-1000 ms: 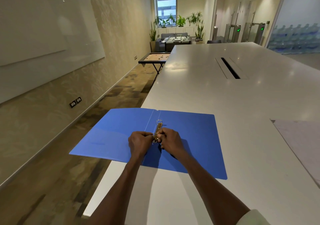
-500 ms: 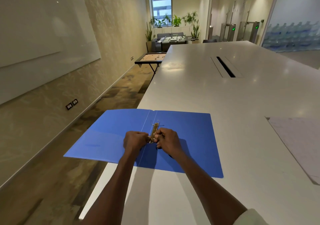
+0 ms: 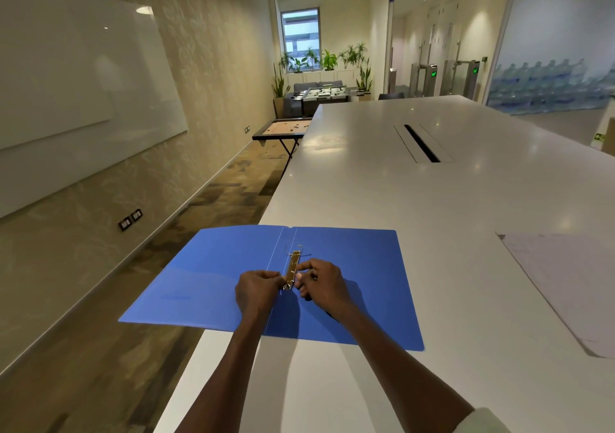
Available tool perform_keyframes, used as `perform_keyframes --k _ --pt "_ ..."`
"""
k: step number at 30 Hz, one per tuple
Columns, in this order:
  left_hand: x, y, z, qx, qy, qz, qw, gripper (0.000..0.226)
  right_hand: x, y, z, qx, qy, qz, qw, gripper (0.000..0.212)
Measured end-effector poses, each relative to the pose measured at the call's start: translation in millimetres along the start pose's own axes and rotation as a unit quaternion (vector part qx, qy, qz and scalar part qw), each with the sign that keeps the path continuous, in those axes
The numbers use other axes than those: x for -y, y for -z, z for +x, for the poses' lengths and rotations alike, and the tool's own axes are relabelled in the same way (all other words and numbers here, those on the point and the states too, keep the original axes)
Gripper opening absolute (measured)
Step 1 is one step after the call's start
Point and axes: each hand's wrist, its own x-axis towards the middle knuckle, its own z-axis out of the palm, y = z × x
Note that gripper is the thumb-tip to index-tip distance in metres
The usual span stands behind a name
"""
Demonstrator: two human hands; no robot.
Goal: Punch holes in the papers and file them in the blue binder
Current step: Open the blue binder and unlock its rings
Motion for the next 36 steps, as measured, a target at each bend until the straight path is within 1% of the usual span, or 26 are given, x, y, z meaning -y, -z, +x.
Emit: perform_keyframes --k 2,5,7,10,11,13,14,16,17,21,24,27,30,32,36 --pt "-0.5 0.1 -1.4 -0.003 -0.002 -0.003 1.0 0.01 5.6 5.7 -4.9 0.011 -0.02 0.034 0.999 0.012" --pt "1.9 0.2 -1.2 0.007 0.016 -0.025 1.0 0.019 9.1 18.6 -13.4 0.023 -0.051 0.085 0.995 0.012" --pt "2.8 1.5 2.1 0.027 0.044 -0.057 0.997 0.008 6.9 30.1 -19.6 0.017 -0.054 0.096 0.994 0.014" --pt "2.2 0.8 5.0 0.068 0.084 -0.117 0.987 0.026 5.0 52.2 -30.7 0.001 -0.045 0.096 0.994 0.016" --pt "2.2 -1.3 3.8 0.067 0.08 -0.116 0.988 0.028 4.6 61.1 -34.6 -0.007 -0.042 0.095 0.995 0.016" --pt "-1.1 -6.7 -1.9 0.038 0.049 -0.086 0.994 0.024 5.0 79.7 -43.0 -0.021 -0.04 0.096 0.994 0.016" --pt "-4.7 -10.2 -7.0 0.021 0.031 -0.068 0.997 0.026 5.2 89.3 -47.1 -0.028 -0.038 0.096 0.994 0.016" --pt "-14.3 -20.1 -17.5 0.0 0.003 -0.043 0.999 0.043 3.1 109.1 -54.2 -0.041 -0.033 0.085 0.995 0.016" --pt "-19.7 -26.2 -22.0 -0.004 -0.007 -0.042 0.999 0.047 1.7 119.4 -57.8 -0.048 -0.03 0.08 0.995 0.016" --pt "-44.9 -56.6 -41.8 0.003 -0.044 -0.051 0.998 0.048 -4.5 162.5 -71.6 -0.078 -0.027 0.071 0.994 0.018" --pt "-63.7 -84.0 -60.4 0.033 -0.057 -0.071 0.995 0.047 -9.1 196.4 -84.2 -0.105 -0.031 0.059 0.992 0.019" --pt "-78.1 -112.5 -81.6 0.073 -0.073 -0.073 0.992 0.038 -17.1 231.3 -96.2 -0.134 -0.034 0.048 0.989 0.017" --pt "-92.1 -140.5 -104.3 0.106 -0.089 -0.065 0.988 0.033 -25.5 266.0 -105.5 -0.17 -0.032 0.012 0.985 0.016" --pt "-101.3 -161.6 -117.7 0.133 -0.087 -0.055 0.986 0.031 -30.3 290.0 -109.8 -0.2 -0.04 -0.017 0.979 0.016" --pt "-117.3 -205.6 -147.0 0.196 -0.096 -0.036 0.975 0.033 -39.2 341.1 -117.2 -0.244 -0.043 -0.114 0.962 0.013"
